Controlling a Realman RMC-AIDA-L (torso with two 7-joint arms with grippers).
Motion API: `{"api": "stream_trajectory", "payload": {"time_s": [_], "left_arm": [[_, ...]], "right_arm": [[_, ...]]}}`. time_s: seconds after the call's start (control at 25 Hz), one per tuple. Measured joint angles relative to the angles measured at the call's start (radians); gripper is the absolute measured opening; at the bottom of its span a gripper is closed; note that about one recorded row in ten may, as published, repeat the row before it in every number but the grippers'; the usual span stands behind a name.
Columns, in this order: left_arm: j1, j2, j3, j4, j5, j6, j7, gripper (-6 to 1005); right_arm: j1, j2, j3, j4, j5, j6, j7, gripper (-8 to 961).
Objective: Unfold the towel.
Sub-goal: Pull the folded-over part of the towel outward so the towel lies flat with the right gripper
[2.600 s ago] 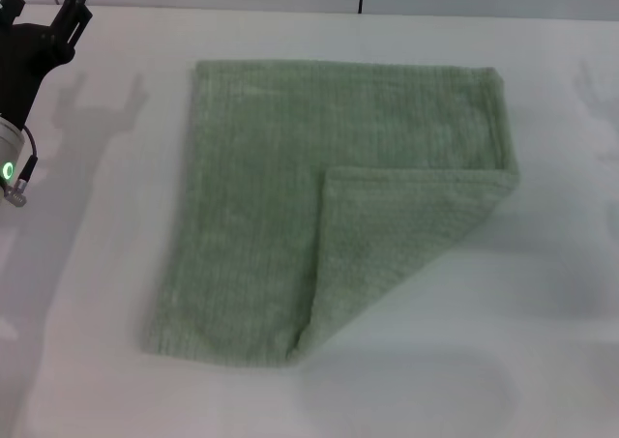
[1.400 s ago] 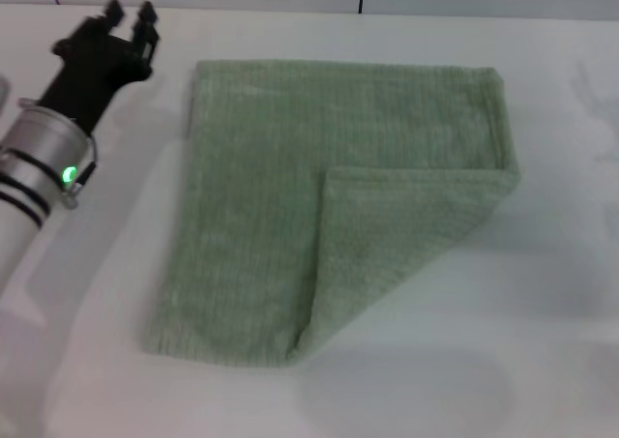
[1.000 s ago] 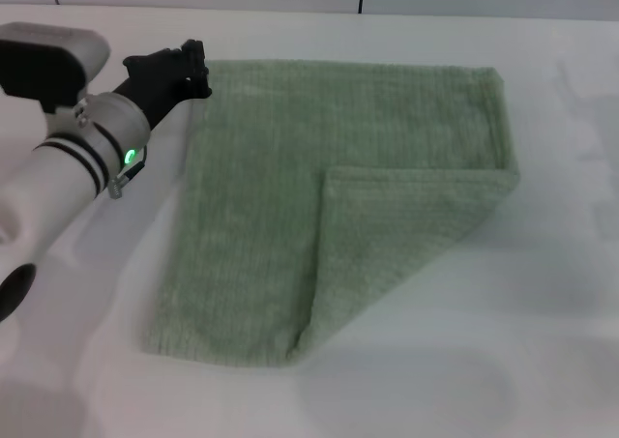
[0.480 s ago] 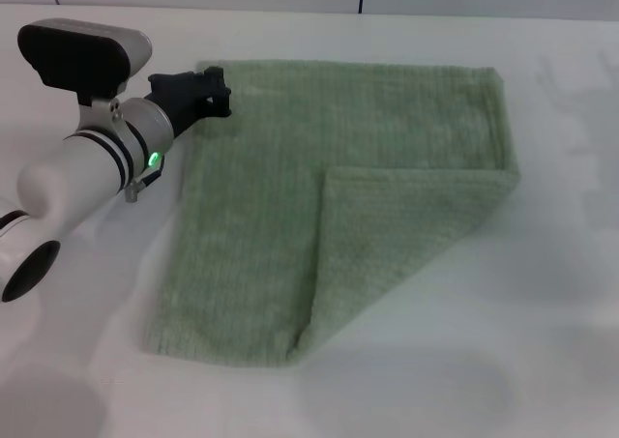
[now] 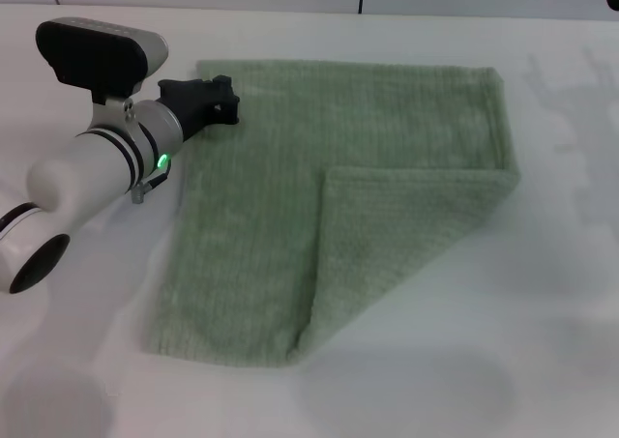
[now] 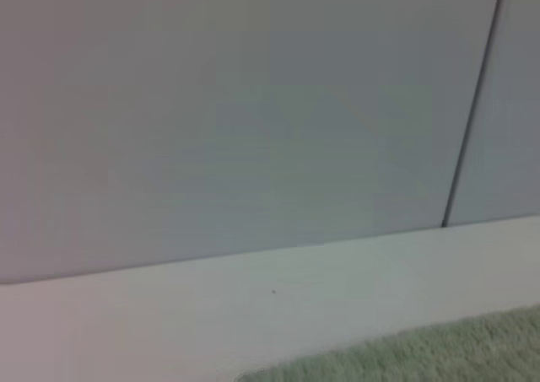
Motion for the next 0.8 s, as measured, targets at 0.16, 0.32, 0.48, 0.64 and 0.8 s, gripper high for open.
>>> {"api": "stream_trajectory", "payload": {"time_s": [0.16, 0.32, 0.48, 0.64, 0.8], "left_arm": [[-0.019, 0.000, 0.030, 0.014, 0.000, -0.014, -0.042, -2], [-0.020, 0.000, 0.036, 0.016, 0.000, -0.014, -0.046, -2], [-0.016, 0.000, 0.035, 0.025, 0.000, -0.015, -0.046, -2], [-0.009, -0.001, 0.034, 0.044, 0.000, -0.015, -0.046, -2], [-0.001, 0.000, 0.028, 0.043, 0.000, -0.010, -0.046, -2]], "right_arm": [[0.012, 0.000, -0.004, 0.000, 0.001, 0.010, 0.000, 819], [0.018, 0.000, -0.013, 0.000, 0.001, 0.013, 0.000, 819], [0.039, 0.001, -0.017, -0.005, 0.000, 0.036, 0.000, 818], [0.058, 0.003, -0.045, -0.015, 0.004, 0.049, 0.011, 818], [0.060, 0.002, -0.051, -0.018, 0.005, 0.049, 0.024, 819]]}}
